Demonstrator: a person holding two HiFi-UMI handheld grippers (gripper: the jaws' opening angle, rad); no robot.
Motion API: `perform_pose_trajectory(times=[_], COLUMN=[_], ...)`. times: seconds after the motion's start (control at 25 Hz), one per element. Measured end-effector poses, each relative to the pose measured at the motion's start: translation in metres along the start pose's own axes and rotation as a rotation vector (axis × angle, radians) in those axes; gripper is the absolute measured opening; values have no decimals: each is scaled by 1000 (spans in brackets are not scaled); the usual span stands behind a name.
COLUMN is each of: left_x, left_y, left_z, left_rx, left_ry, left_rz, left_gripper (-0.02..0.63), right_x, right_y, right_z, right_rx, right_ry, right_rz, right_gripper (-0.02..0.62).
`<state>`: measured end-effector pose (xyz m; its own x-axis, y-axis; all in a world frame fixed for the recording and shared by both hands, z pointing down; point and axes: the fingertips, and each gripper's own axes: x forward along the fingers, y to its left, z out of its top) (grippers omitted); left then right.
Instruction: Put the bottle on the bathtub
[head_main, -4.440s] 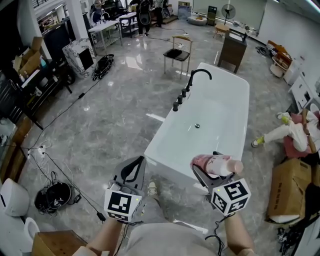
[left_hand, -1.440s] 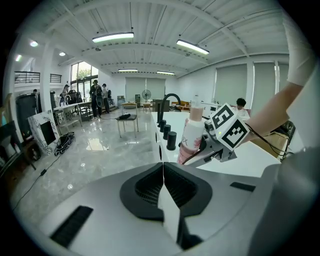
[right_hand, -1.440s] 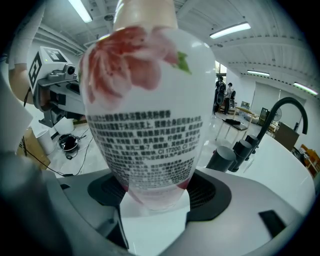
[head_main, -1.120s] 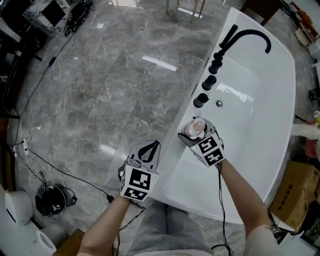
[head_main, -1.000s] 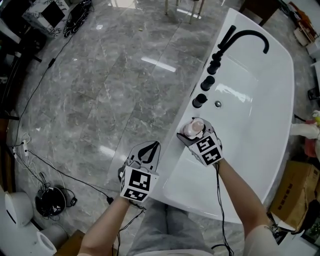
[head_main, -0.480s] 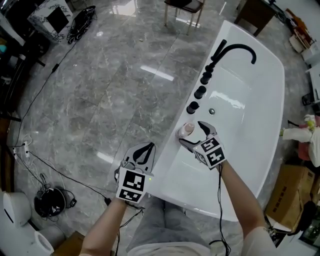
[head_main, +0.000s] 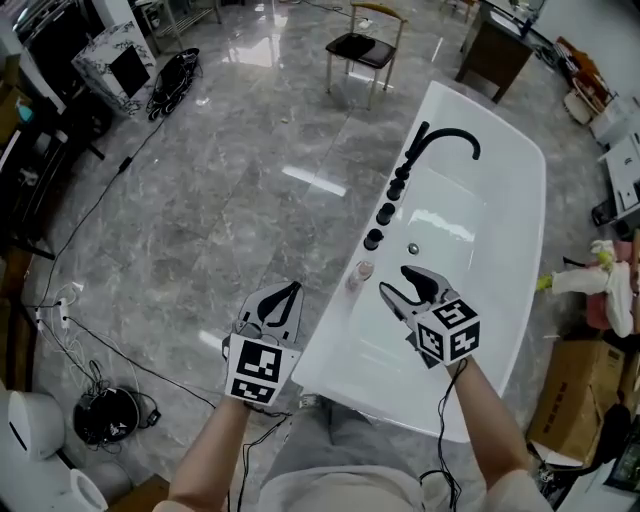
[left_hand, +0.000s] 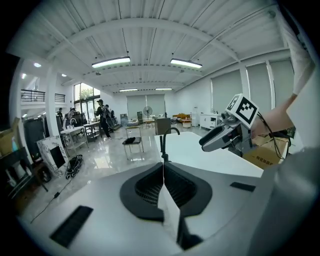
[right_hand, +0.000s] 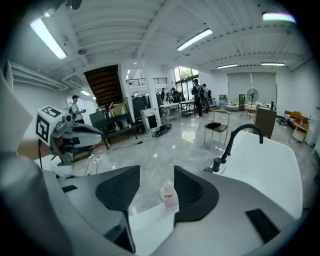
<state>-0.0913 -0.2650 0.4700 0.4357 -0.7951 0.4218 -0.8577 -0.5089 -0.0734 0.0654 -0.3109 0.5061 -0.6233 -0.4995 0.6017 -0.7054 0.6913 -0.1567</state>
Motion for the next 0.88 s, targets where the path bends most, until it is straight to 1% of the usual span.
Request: perform_pose_trajectory(times=[0.12,0.2,0.28,0.4,0.48,0.6,0.76,0.88], left_x=[-23,-39,-52,-72,-85,-105,-133,-149], left_y=[1,-2,-8,-19,-25,-35,-46,-51], left_z=[29,43,53,81,96,111,130,138], left_rx=[32,78,106,125,126,132,146,154], left_ry=[-31,-41,-50,-96,-120,-148,-198,-220], left_rz=[18,37,49,32,33,44,52,60], left_gripper=[21,21,21,21,21,21,21,21], right_x=[-40,-65,-91,-130,-152,-179,-212,-233], right_y=[17,31,42,54,65,83,114,132], right_z=[33,53,70,95,108,116,124,129], right_rx=[29,22,5,-6,-16,-40,-13,-40], right_ry=[-81,-138,-196,-292,-339,-366,-423,-455], right_rz=[-35,-51,-70,-98,-94,-79,-27,-32], right_gripper=[173,118,73,37,32,28,28,28])
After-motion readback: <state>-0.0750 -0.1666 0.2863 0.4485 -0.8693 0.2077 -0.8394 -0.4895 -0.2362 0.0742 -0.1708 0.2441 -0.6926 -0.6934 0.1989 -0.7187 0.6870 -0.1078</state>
